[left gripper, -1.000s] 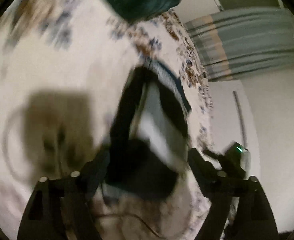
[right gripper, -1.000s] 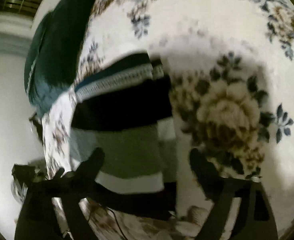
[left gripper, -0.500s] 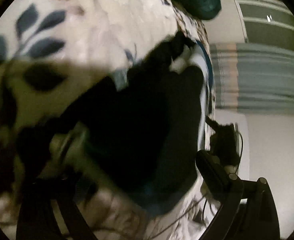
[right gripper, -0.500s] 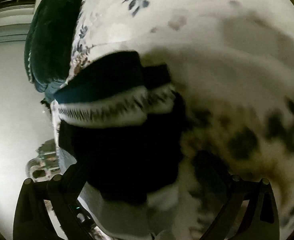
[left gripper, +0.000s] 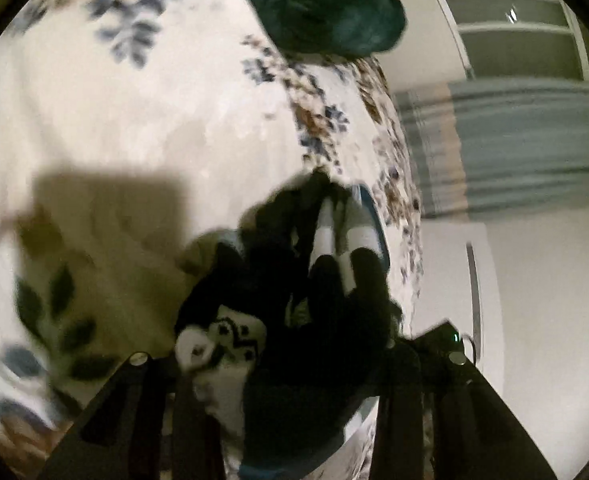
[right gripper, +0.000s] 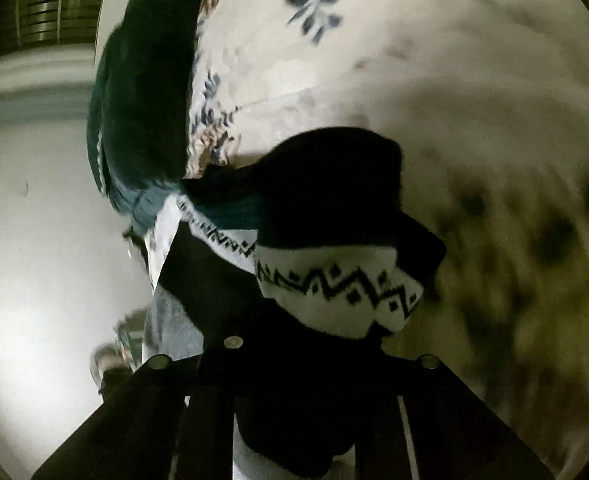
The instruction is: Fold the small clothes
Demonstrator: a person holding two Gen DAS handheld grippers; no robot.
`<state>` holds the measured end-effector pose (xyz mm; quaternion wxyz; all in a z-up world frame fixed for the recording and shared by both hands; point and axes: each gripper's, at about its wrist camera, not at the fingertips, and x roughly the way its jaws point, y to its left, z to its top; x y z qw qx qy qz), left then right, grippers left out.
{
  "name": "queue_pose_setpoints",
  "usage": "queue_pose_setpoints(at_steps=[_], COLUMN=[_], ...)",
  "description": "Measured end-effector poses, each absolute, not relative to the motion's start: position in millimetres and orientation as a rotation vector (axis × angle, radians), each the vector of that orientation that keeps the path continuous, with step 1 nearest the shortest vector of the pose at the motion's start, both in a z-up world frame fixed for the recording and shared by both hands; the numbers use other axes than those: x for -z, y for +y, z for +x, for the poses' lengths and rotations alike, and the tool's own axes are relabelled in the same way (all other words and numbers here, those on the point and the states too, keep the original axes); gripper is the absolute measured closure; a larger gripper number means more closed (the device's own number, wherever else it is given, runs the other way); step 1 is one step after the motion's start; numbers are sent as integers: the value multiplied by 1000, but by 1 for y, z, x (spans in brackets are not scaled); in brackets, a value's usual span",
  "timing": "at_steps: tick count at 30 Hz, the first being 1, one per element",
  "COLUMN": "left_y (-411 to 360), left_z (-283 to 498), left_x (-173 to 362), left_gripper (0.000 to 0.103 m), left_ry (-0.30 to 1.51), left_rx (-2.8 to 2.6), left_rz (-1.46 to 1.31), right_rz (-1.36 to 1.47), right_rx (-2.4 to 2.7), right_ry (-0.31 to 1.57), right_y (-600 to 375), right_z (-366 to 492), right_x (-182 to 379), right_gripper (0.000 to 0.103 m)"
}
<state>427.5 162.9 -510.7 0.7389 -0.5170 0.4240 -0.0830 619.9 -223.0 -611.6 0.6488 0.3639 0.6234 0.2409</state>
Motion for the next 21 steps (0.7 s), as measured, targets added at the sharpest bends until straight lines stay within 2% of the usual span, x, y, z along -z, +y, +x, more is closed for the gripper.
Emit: queue_pose_setpoints(at_steps=[6, 7, 9, 10, 12, 13, 15, 16, 21], left_y=[158, 151, 135, 126, 117, 114, 113, 114, 121], left_z=[416, 411, 399, 389, 373, 367, 358, 355, 339], left_x=[496, 498, 512, 526, 544, 551, 552, 547, 510], left_gripper=[70, 66, 52, 36, 32, 29, 26, 26, 26], left_ry=[1104, 1150, 1252, 1306, 1364, 1371, 1337, 1318, 1221], left_rx=[353, 378, 392, 394, 373, 363, 342, 334, 253], left_rz=[-1008, -969, -910, -905, -894, -895, -918, -932, -920], right_rz=[958, 980, 1012, 1027, 1053, 1035, 1019, 1014, 849], right_rx=[-338, -297, -216, -174, -83, -69, -49, -49, -58], right_ry=[1384, 1388, 1407, 1424, 1490, 1511, 1547, 1570, 1572], right_y=[-247, -248, -252, -254, -257, -256, -262, -266, -294], right_z=[465, 438, 389, 369, 335, 330, 325, 325, 326], right_x=[569, 566, 565, 570, 596, 605, 624, 627, 594], right_gripper=[87, 87, 87, 87, 86, 82, 68, 53, 45])
